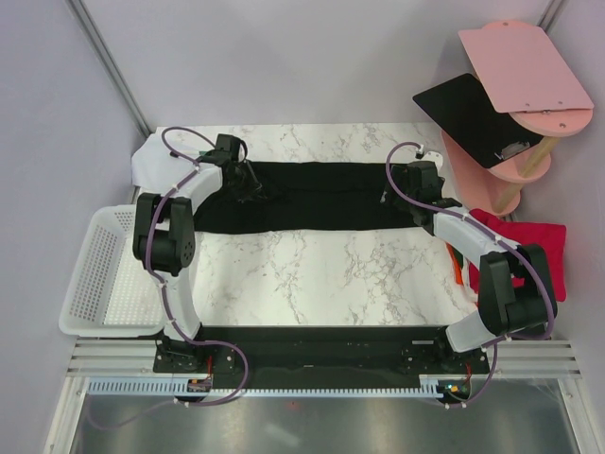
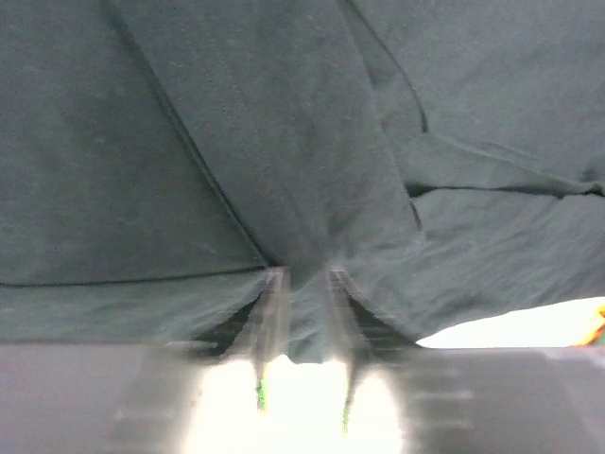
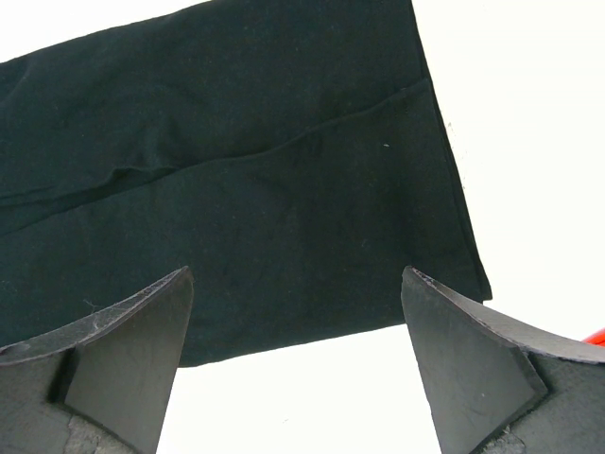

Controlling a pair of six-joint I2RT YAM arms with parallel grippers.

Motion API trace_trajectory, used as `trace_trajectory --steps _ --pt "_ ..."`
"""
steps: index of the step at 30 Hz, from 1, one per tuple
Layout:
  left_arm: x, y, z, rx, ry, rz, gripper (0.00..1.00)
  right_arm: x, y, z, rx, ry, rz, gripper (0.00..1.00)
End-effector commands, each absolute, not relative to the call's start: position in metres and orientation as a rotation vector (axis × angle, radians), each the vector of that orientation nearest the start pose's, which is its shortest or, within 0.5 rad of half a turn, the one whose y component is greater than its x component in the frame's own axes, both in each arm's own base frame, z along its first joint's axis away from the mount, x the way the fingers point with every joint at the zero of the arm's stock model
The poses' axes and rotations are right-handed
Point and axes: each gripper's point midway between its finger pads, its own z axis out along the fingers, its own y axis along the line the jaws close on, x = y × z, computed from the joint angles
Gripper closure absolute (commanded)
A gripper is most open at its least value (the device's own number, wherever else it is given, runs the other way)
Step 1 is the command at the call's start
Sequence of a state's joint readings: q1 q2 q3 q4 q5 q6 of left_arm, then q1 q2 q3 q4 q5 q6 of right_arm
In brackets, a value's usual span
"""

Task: Fold and stack the t-shirts
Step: Rotate the tshirt 90 degrees

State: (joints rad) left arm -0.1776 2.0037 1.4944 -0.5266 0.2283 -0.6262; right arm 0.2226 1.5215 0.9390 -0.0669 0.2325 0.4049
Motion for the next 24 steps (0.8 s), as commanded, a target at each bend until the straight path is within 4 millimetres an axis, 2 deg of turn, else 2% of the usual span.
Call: trace_trajectory --steps 1,2,6,12,16,18,19,20,21,22,23,24 --pt "0.457 -0.156 0.058 -0.491 2.619 -0.604 0.88 0.416 0.071 0.118 0.331 2.153 0.115 0.02" --pt "0.458 -0.157 0.060 -0.482 2.616 -0.606 0.98 0.416 0.071 0.118 0.328 2.153 0.114 0.02" --pt "0.462 -0.154 0.074 -0.464 2.579 -0.594 0.98 0.414 0.070 0.120 0.325 2.148 0.108 0.02" --pt "0.478 -0.155 0.111 -0.434 2.486 -0.608 0.98 0.412 0.069 0.115 0.327 2.157 0.110 0.02" --pt "0.501 -0.161 0.141 -0.426 2.397 -0.650 0.98 0.407 0.069 0.107 0.324 2.175 0.106 0.02" --pt "0.510 -0.167 0.142 -0.426 2.391 -0.685 0.98 0.406 0.068 0.105 0.323 2.175 0.099 0.02" --pt "0.520 -0.172 0.155 -0.411 2.358 -0.714 0.98 0.405 0.067 0.103 0.318 2.178 0.094 0.02" --pt "0.525 -0.176 0.156 -0.411 2.354 -0.733 0.98 0.406 0.067 0.102 0.315 2.177 0.090 0.02" --pt "0.531 -0.180 0.148 -0.409 2.367 -0.757 0.98 0.406 0.066 0.101 0.315 2.179 0.083 0.02" --pt "0.541 -0.184 0.158 -0.402 2.341 -0.781 0.98 0.408 0.067 0.103 0.311 2.175 0.082 0.02" --pt "0.546 -0.187 0.158 -0.408 2.337 -0.796 0.98 0.409 0.066 0.101 0.307 2.179 0.075 0.02" --pt "0.552 -0.190 0.143 -0.419 2.359 -0.804 0.98 0.410 0.066 0.101 0.303 2.180 0.073 0.02"
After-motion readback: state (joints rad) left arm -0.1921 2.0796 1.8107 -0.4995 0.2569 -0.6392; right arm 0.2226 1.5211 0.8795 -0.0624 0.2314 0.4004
